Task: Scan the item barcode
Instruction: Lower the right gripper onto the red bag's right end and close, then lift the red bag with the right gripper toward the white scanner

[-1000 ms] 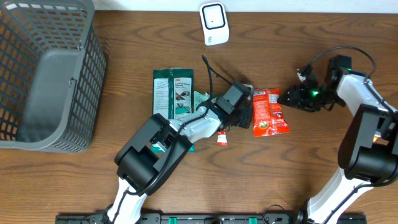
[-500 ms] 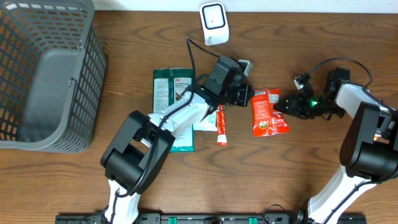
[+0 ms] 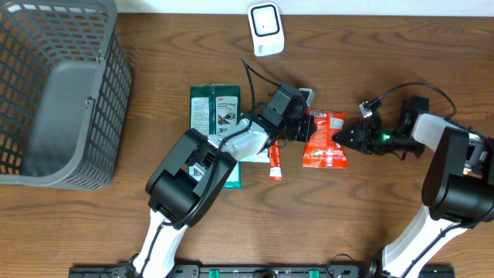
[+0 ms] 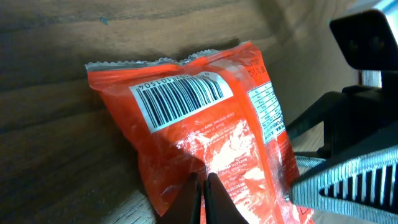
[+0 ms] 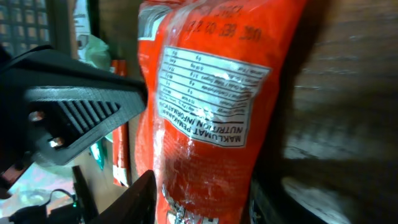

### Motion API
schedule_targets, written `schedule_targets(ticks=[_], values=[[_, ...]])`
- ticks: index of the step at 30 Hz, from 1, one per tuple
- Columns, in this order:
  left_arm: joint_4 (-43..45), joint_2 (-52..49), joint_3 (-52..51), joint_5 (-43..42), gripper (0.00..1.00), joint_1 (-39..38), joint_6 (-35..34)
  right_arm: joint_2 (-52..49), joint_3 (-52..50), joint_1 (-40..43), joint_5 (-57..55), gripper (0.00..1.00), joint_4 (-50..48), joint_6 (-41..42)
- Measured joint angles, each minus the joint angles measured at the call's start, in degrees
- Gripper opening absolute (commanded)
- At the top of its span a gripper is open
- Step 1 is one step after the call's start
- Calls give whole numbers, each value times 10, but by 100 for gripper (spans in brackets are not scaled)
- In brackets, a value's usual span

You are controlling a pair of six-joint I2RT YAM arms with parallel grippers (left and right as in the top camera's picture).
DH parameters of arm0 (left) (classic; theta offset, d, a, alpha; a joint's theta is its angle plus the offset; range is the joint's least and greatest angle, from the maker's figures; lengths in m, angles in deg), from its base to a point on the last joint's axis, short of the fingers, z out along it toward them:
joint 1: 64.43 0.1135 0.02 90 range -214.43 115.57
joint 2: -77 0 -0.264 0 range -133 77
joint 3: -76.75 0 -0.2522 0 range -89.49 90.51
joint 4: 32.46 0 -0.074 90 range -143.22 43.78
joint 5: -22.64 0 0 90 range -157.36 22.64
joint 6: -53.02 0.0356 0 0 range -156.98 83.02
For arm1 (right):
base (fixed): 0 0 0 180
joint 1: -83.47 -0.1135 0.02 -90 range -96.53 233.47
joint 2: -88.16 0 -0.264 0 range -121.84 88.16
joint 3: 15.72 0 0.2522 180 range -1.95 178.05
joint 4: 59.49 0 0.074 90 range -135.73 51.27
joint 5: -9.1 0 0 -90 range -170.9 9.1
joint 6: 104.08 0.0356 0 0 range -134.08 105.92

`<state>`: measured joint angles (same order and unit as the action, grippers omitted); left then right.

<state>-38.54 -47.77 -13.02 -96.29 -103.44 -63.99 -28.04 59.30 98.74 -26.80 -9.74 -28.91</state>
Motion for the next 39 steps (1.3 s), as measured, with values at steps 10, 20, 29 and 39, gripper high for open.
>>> schedule_targets(ticks=[10,20,29,39], values=[[-14,0,1,6,7,0,0,0,-51,0,69,42,-77,0],[-36,0,4,6,7,2,3,0,-75,0,80,25,-132,12],[-37,0,4,6,7,4,3,0,-76,0,82,1,-142,29],[-70,79,3,10,8,46,3,21,-65,0,41,1,-88,27]])
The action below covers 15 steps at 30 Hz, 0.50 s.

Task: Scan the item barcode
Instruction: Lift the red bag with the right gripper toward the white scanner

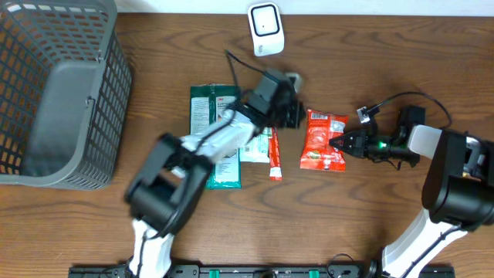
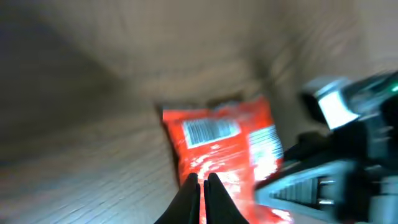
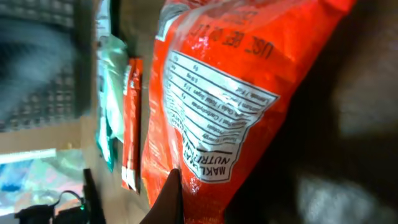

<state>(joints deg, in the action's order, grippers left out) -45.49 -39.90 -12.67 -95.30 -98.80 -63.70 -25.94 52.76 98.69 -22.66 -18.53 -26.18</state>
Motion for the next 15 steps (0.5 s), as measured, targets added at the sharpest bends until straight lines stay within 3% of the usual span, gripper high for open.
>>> schedule_targets(ticks=[3,10,15], values=[[-33,82,0,0,8,28,0,51,8,0,-54,1,33,0],[-264,247,4,83,8,122,2,211,22,-10,-188,1,64,18],[-369,310,4,148,11,218,9,307,44,-55,-287,1,104,43]])
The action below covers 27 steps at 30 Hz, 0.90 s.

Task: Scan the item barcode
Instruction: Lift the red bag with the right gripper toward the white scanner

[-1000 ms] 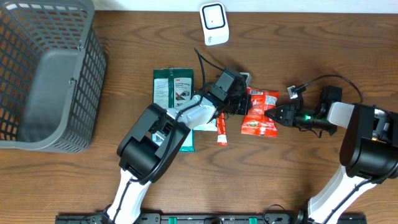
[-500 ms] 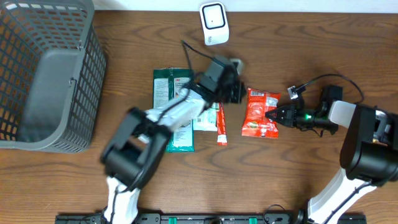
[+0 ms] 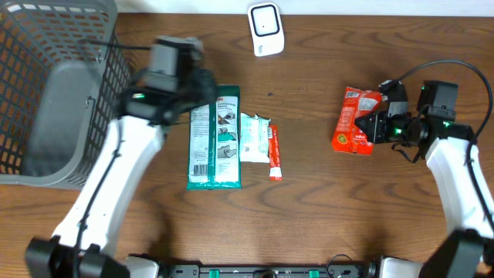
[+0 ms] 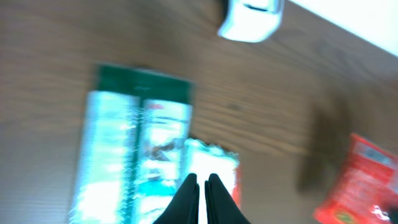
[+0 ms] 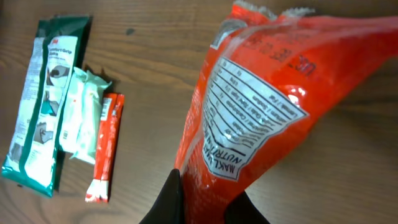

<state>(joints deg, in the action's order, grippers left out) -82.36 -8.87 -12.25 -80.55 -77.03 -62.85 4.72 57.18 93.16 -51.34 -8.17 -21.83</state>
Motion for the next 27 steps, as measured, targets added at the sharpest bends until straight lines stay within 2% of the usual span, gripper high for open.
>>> schedule_targets(ticks=[5,11,14,18,19,20,22,27], values=[[-61,23,0,22,13,74,23,17,109,-55,-69,1,121,10],[-104,15,0,32,17,106,42,14,275,-144,-146,1,235,-25],[-104,10,0,32,35,106,56,14,306,-196,-195,1,250,-59],[-104,8,0,32,53,106,67,8,308,-251,-245,1,257,-107],[-104,8,0,32,66,106,66,4,308,-262,-253,1,257,-119],[-104,8,0,32,71,106,67,0,308,-274,-260,1,256,-131],[-108,8,0,33,78,106,68,-11,308,-297,-276,1,255,-148],[-110,8,0,33,79,106,68,-28,308,-323,-313,1,254,-168]])
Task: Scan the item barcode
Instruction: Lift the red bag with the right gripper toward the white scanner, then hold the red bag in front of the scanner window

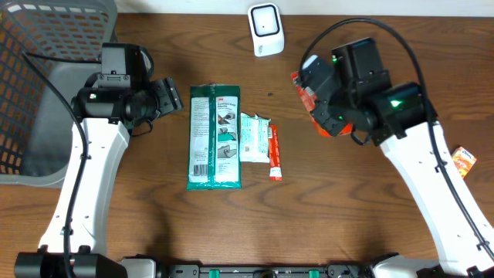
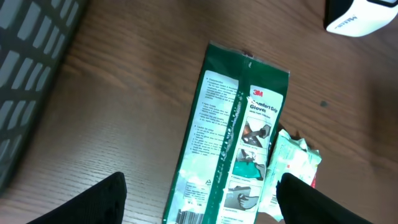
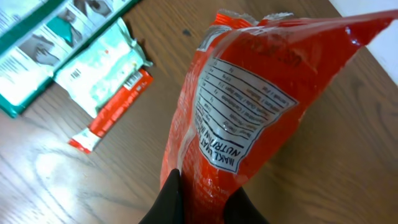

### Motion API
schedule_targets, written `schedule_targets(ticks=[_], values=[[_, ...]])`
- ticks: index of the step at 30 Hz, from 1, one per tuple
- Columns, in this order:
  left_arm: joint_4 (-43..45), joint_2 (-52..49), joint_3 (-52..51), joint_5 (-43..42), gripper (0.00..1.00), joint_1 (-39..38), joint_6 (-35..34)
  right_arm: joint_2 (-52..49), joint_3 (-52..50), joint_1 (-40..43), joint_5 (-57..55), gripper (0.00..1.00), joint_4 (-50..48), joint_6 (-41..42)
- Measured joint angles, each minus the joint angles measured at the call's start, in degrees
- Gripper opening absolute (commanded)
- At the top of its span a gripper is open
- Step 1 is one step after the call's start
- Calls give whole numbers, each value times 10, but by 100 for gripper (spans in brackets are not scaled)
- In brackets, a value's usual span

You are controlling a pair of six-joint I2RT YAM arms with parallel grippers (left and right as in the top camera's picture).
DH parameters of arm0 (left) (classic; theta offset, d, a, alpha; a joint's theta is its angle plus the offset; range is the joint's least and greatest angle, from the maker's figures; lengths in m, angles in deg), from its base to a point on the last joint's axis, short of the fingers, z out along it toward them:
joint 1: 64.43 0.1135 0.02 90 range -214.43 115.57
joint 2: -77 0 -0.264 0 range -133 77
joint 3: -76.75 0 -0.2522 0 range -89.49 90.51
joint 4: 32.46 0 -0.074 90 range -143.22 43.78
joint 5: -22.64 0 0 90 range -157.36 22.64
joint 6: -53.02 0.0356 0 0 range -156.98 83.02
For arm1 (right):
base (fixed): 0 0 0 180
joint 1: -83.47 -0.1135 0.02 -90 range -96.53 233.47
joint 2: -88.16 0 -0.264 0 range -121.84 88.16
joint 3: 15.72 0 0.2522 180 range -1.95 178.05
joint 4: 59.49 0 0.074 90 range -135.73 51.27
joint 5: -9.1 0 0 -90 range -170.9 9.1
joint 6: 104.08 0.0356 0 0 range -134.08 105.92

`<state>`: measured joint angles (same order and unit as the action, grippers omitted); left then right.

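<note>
A red snack bag (image 3: 249,118) hangs above the table with my right gripper (image 3: 202,199) shut on its lower edge; its nutrition label faces the wrist camera. In the overhead view the bag (image 1: 303,91) sticks out from under the right arm, just right of and below the white scanner (image 1: 265,29) at the table's back edge. No barcode shows on the side I see. My left gripper (image 2: 202,205) is open with nothing in it, above the left side of a green 3M pack (image 2: 233,143).
A grey basket (image 1: 54,85) stands at the far left. The green 3M pack (image 1: 214,135), a white-green wipes packet (image 1: 253,137) and a red stick sachet (image 1: 275,152) lie side by side mid-table. A small orange packet (image 1: 463,161) lies at the right edge.
My right gripper has carried the red bag from the right side of the table leftward and toward the back, near the scanner. My left gripper, shut before, is now open.
Both grippers were at the red bag lying mid-table, the left one shut and the right one open around its edge. Then the right was shut on the bag and the left had drawn back. Then the bag was held up at the right; now it is near the scanner.
</note>
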<state>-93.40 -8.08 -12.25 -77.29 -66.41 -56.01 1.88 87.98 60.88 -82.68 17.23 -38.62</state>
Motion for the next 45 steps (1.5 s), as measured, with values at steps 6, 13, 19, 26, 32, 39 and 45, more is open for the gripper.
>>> schedule_targets(ticks=[6,13,19,26,32,39,45], values=[[0,0,0,0,80,0,0,-39,37,0,-36,1,4,-16],[-1,0,0,0,80,0,0,-155,266,-1,-69,1,109,-46],[-2,0,0,0,80,0,0,-289,478,-1,-101,1,151,-66],[-2,0,0,0,80,0,0,-393,525,-1,-113,1,40,-97],[-2,0,0,0,80,0,0,-468,525,-1,-140,1,-99,-133],[-2,0,0,0,80,0,0,-531,525,-3,-201,1,-236,-223],[-2,0,0,0,80,0,0,-589,526,-4,-251,1,-264,-289]])
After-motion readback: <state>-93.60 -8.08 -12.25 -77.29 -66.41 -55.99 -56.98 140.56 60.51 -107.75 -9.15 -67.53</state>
